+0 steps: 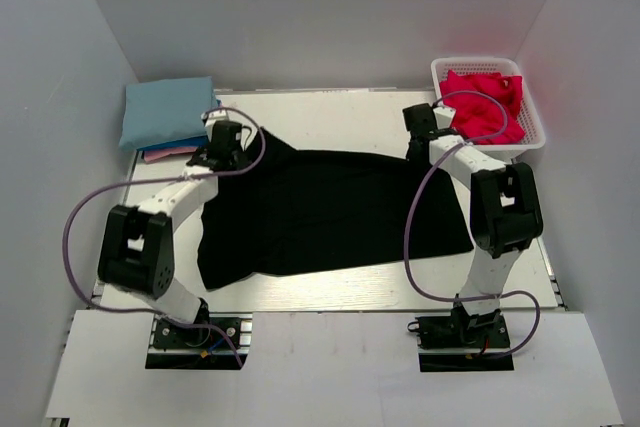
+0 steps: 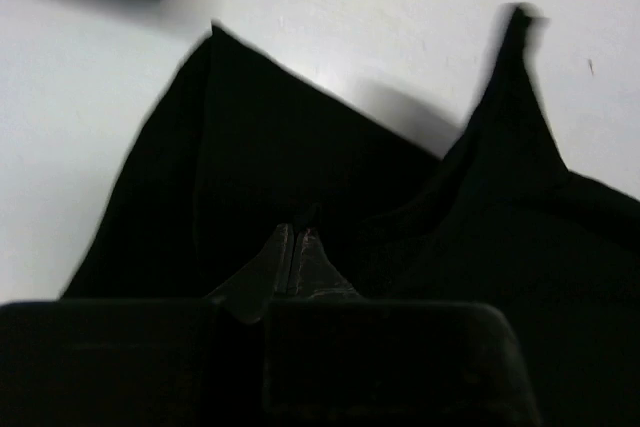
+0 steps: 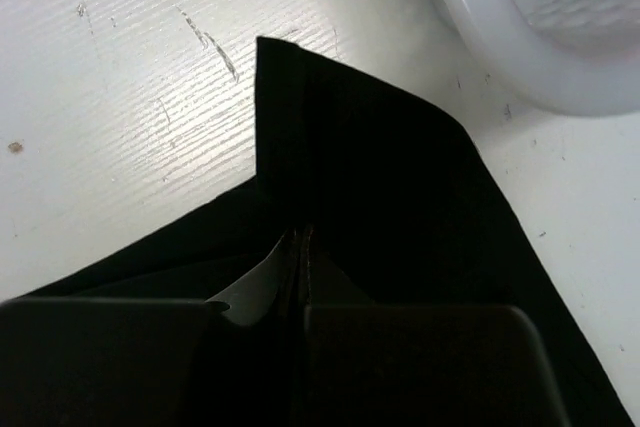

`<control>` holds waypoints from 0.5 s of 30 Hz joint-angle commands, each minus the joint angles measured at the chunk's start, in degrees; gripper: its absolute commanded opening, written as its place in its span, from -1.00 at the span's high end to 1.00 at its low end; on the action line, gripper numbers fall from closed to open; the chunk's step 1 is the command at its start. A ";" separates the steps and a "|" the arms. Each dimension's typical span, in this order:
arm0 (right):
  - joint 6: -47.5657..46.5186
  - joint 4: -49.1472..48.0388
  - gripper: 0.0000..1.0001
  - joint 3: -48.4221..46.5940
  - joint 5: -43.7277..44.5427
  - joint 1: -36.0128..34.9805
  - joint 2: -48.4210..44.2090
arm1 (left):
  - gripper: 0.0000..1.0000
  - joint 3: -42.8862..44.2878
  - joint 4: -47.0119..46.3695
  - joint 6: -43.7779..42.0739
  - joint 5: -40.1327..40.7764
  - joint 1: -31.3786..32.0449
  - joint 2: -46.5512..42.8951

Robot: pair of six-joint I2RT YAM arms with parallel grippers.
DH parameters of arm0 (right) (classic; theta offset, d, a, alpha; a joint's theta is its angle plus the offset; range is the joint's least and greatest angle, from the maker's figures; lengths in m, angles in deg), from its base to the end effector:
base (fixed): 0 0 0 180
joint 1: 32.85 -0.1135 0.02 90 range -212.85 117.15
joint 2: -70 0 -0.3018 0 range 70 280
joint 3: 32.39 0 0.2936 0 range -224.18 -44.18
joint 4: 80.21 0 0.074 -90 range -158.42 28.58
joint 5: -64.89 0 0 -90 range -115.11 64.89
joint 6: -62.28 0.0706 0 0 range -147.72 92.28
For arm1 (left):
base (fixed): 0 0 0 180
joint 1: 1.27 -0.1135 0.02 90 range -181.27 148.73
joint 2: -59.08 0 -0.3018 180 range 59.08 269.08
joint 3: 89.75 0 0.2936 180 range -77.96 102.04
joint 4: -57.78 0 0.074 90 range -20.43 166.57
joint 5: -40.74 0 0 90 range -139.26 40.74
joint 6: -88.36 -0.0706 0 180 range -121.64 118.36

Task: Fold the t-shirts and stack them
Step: Fold the other side of the tshirt into a rectangle

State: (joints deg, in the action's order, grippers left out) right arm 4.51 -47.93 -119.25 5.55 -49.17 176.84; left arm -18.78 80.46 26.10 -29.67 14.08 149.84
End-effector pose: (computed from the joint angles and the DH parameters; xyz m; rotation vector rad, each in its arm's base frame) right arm 0.4572 0.0963 0.1955 0.5369 2.2700 -0.2540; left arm 0.3958 -0.0841 0.2210 -0.4135 2.2221 -0.0025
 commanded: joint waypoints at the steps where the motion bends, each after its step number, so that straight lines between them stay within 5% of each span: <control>1: 0.82 -2.30 1.00 2.02 0.72 -0.21 -4.88 | 1.00 -4.92 2.11 6.09 -5.08 0.29 -8.83; 15: 0.55 -3.35 1.00 10.81 1.60 -0.12 -12.89 | 1.00 -21.46 14.32 14.70 -5.80 0.82 -34.06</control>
State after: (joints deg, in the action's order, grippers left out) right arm 4.82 -49.35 -109.72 5.39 -49.17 166.83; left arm -37.34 91.06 37.64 -35.17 14.67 119.28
